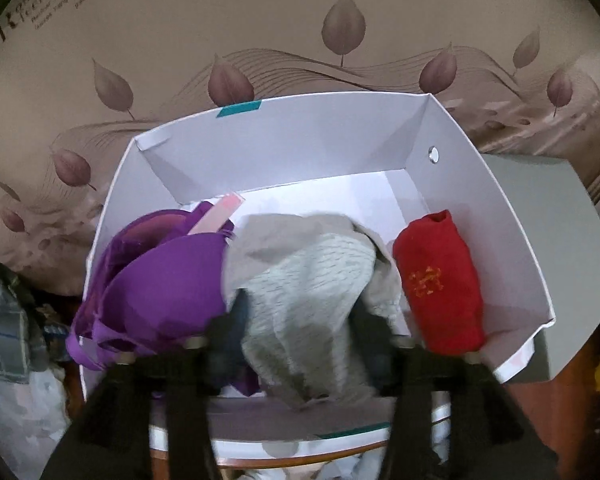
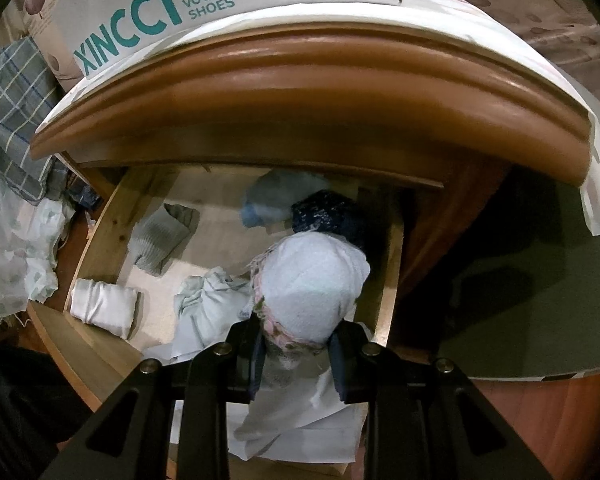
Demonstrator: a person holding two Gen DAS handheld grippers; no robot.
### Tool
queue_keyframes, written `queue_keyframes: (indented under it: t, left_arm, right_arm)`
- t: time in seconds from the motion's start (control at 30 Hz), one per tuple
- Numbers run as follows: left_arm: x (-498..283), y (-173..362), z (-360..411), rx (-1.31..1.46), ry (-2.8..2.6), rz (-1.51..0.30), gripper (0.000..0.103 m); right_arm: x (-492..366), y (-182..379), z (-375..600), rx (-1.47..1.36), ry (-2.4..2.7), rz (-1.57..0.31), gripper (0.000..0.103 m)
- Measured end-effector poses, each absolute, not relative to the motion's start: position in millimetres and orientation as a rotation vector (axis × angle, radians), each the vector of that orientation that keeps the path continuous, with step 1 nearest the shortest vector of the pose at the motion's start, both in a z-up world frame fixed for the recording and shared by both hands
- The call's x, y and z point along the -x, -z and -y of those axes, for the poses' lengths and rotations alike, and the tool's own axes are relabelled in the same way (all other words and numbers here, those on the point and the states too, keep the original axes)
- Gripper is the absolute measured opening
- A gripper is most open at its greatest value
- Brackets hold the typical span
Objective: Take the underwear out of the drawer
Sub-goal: 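Lower the grey underwear into the white box and open the left gripper, then withdraw the left gripper from the box back toward the drawer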
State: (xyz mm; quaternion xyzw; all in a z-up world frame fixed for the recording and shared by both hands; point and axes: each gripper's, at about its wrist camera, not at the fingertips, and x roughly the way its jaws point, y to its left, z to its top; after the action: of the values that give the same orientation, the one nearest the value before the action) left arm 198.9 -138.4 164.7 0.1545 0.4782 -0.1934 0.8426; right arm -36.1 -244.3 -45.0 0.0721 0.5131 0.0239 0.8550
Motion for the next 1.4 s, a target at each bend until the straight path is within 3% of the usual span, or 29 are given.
queue_keyframes:
  t: [0.2, 0.57, 1.07, 1.4]
  left_arm:
    - [-189, -185, 133, -0.299, 0.429, -0.936, 0.069]
    - [-115, -210, 70, -0.192, 0.391, -0.788, 0.077]
    - [-66, -76, -67, -0.081, 0.039, -0.893, 0.077]
    - [-62, -24, -93, -0.129, -0.097, -0.904, 0.077]
  right_arm:
    - [35, 47, 244, -0.150, -0.048, -1.085, 0.027]
    - [36, 48, 242, -0.124, -0.039, -1.073, 0.027]
    - [49, 14, 224, -0.003, -0.016, -1.022, 0.027]
    - [57, -59, 236, -0.012, 0.010, -1.000, 0.027]
